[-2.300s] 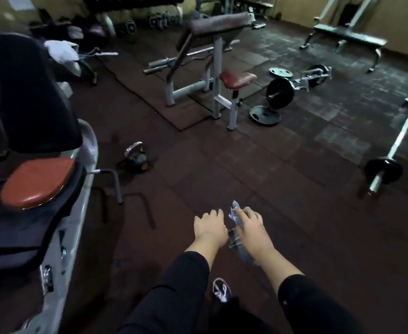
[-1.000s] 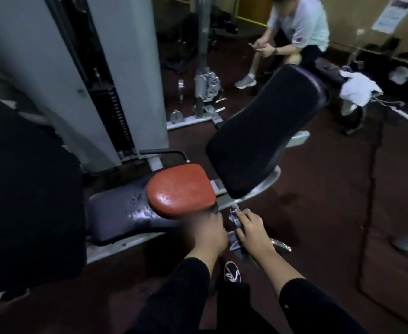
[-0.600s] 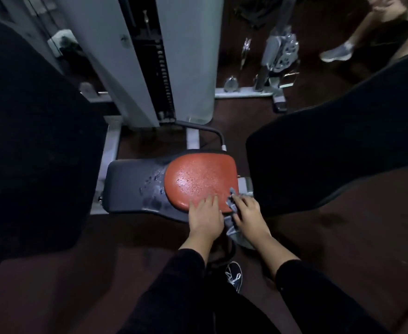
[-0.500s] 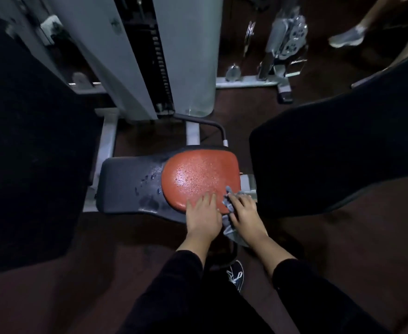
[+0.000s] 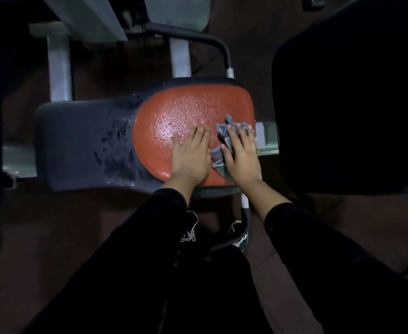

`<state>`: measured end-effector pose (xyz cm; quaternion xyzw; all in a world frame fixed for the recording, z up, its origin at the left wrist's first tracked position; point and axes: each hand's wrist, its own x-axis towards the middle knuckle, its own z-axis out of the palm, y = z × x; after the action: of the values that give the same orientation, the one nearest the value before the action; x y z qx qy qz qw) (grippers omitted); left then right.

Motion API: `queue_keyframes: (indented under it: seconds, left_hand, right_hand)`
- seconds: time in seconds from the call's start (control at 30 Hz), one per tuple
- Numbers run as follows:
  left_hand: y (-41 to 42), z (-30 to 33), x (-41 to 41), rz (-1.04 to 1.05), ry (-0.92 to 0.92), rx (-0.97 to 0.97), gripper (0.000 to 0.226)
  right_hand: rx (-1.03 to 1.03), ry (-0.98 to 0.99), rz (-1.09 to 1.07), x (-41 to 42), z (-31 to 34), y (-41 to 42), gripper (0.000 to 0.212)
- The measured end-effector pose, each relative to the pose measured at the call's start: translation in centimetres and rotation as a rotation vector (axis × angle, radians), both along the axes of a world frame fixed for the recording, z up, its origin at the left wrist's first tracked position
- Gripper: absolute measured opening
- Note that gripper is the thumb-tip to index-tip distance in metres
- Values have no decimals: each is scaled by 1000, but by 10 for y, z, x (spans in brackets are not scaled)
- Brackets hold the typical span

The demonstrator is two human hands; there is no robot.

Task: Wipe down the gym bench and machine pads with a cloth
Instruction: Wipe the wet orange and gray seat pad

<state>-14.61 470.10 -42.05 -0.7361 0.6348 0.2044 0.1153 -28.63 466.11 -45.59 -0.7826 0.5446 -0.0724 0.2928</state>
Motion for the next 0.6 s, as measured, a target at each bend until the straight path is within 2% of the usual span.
queue_keyframes:
  seconds: [0.1,0.3,0.43,0.6]
  left_hand:
    - [-4,-29,9,-42,-12,-83,56]
    - [7,-62,21,-89,6,-331,55]
    - [10,-65,20,-83,18,-386,54]
    - [10,-67,20,-73,21,-403,54]
  right_hand:
    - [28,87,-2,2,-23,2,57]
    - [-118,-3,3,-5,-35,14,58]
    - [-148,-38,61,-20,-41,28,56]
    - [-130,-17,-28,-19,-42,25,58]
